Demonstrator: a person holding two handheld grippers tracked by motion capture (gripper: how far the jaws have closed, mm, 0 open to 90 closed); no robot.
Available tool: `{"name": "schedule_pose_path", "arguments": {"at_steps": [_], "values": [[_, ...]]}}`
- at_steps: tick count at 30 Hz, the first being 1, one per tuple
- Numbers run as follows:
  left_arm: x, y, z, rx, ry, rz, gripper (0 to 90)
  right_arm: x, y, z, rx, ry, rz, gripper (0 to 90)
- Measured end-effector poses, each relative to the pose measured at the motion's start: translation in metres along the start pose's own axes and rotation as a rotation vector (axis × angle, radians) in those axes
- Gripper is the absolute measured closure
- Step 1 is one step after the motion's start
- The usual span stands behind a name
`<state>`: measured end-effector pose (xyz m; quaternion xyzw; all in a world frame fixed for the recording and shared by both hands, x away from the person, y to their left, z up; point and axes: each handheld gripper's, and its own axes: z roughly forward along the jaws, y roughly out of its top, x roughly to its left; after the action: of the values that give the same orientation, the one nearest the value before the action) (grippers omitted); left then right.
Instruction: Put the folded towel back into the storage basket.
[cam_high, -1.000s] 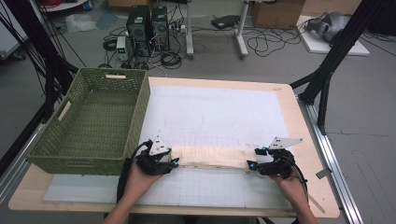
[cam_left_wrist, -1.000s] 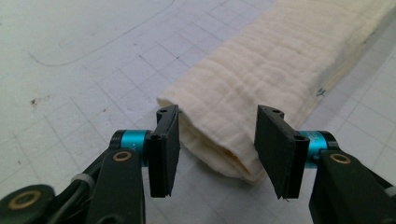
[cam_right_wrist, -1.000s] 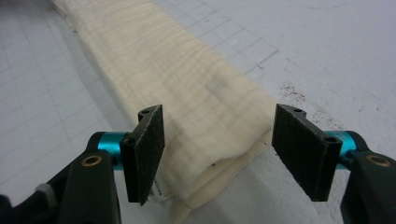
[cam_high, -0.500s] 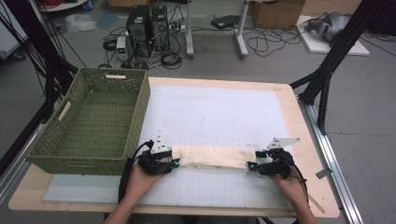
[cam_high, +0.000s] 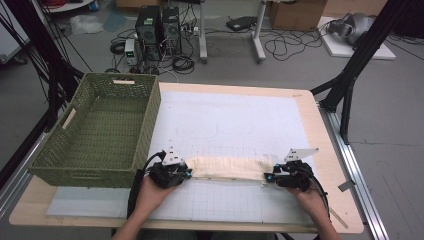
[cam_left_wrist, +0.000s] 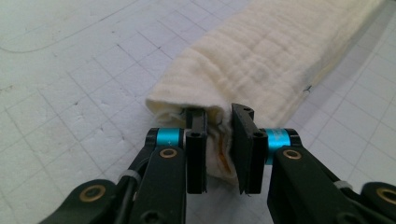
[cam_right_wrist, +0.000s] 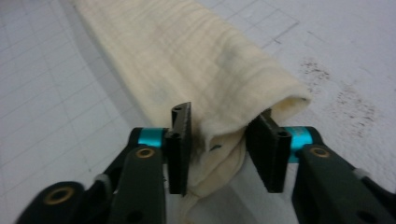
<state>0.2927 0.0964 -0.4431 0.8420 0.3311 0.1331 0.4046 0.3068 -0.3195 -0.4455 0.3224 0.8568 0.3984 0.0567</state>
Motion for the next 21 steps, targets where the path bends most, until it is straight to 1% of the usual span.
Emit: {"name": "schedule_pose_path", "arguments": {"at_steps": [2, 3, 7, 10, 12, 17, 19, 21], "values": [[0.000, 0.000, 0.000, 0.000, 0.000, 0.001, 78.5, 0.000, 0.000, 0.000, -0.001, 0.007, 0.002, 70.0], [0.000, 0.000, -0.001, -0.001, 0.000, 0.002, 79.0, 0.000, 0.000, 0.000, -0.002, 0.019, 0.005, 71.9], [-0.002, 0.000, -0.002, -0.002, 0.012, 0.010, 79.9, -0.002, 0.000, 0.000, -0.004, 0.038, 0.009, 75.1], [-0.003, 0.000, -0.004, 0.001, 0.016, 0.012, 80.3, -0.002, 0.001, -0.001, -0.006, 0.033, 0.002, 76.7], [-0.003, 0.000, -0.006, 0.004, 0.012, 0.014, 80.5, -0.001, 0.001, -0.002, -0.009, 0.030, -0.008, 77.7], [-0.007, -0.002, -0.012, 0.013, 0.010, 0.019, 80.6, 0.000, 0.003, -0.003, -0.012, 0.026, -0.017, 78.8], [-0.009, -0.003, -0.015, 0.014, 0.007, 0.012, 80.6, 0.000, 0.004, -0.004, -0.019, 0.023, -0.016, 79.0], [-0.011, -0.004, -0.019, 0.015, 0.008, 0.013, 80.6, 0.002, 0.005, -0.004, -0.029, 0.023, -0.023, 79.1]]}}
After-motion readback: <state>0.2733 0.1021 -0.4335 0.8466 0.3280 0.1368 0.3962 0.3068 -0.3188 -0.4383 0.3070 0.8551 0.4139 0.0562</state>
